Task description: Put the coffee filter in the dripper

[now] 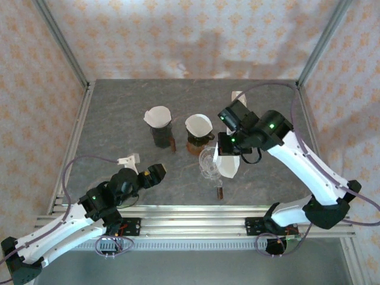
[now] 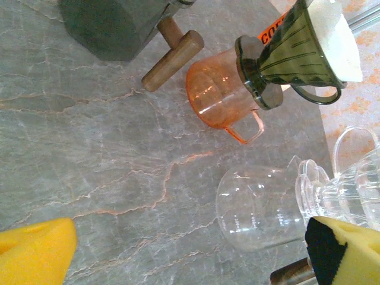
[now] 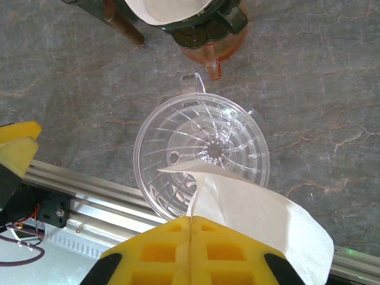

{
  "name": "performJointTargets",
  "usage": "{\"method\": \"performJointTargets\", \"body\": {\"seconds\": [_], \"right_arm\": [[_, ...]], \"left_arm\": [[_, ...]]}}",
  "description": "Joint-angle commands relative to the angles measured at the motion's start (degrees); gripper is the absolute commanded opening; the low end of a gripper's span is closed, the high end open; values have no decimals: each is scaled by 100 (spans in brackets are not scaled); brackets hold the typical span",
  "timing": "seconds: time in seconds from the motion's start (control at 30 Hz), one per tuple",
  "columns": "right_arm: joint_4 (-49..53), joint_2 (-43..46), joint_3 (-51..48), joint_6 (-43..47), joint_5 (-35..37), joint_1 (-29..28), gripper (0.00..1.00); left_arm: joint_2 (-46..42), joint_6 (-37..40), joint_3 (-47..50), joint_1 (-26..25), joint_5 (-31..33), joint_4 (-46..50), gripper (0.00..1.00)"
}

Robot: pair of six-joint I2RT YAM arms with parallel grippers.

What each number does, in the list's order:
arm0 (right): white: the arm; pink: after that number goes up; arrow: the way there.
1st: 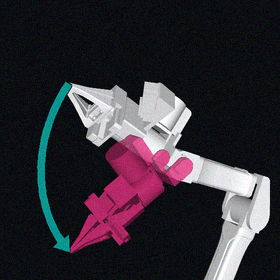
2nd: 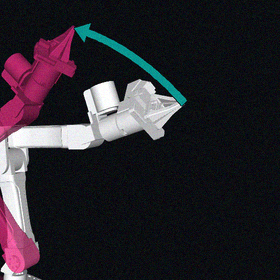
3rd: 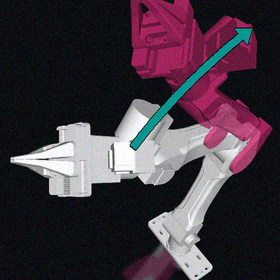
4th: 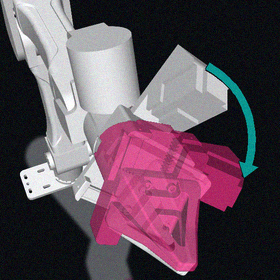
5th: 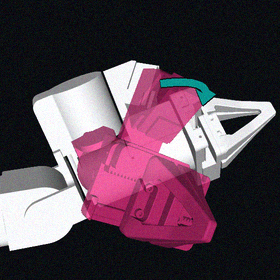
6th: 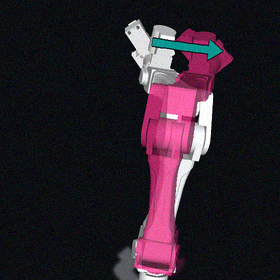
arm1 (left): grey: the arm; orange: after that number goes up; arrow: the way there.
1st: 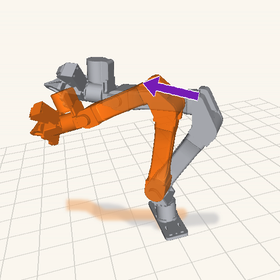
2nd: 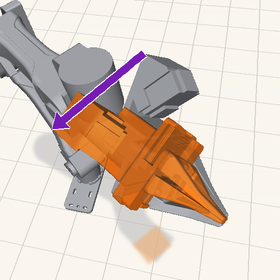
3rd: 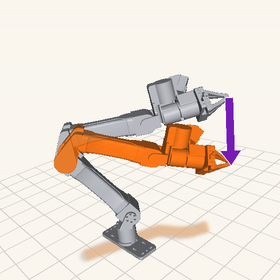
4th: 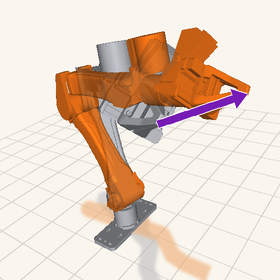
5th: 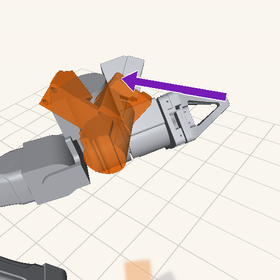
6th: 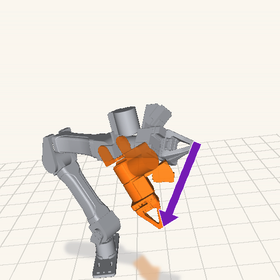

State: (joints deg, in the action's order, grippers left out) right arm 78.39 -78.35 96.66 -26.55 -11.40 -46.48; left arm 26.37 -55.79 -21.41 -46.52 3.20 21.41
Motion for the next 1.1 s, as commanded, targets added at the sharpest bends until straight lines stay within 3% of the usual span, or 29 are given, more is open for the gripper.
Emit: {"method": "performJointTargets", "body": {"seconds": [0.0, 0.33, 0.6, 0.8, 0.9, 1.07], "right_arm": [[29, -235, 216, 129, 62, -50, 5], [-755, -741, -270, 238, -27, -63, 6], [-1239, -602, -789, 232, -49, -63, 21], [-1543, 90, -968, 240, 161, -72, 42], [-1726, 523, -1172, 236, 277, -72, 46], [-2073, 1332, -1821, 201, 692, -72, 50]], "left_arm": [[100, 146, -162, -42, -107, -278, 100], [417, 169, -293, -35, -300, -476, 100], [630, 220, -514, -37, -439, -651, 100], [1293, 561, -1078, -47, -953, -821, 97], [1821, 719, -1489, -71, -1228, -818, 87], [2850, 1203, -2533, -475, -1042, -292, 89]]}}
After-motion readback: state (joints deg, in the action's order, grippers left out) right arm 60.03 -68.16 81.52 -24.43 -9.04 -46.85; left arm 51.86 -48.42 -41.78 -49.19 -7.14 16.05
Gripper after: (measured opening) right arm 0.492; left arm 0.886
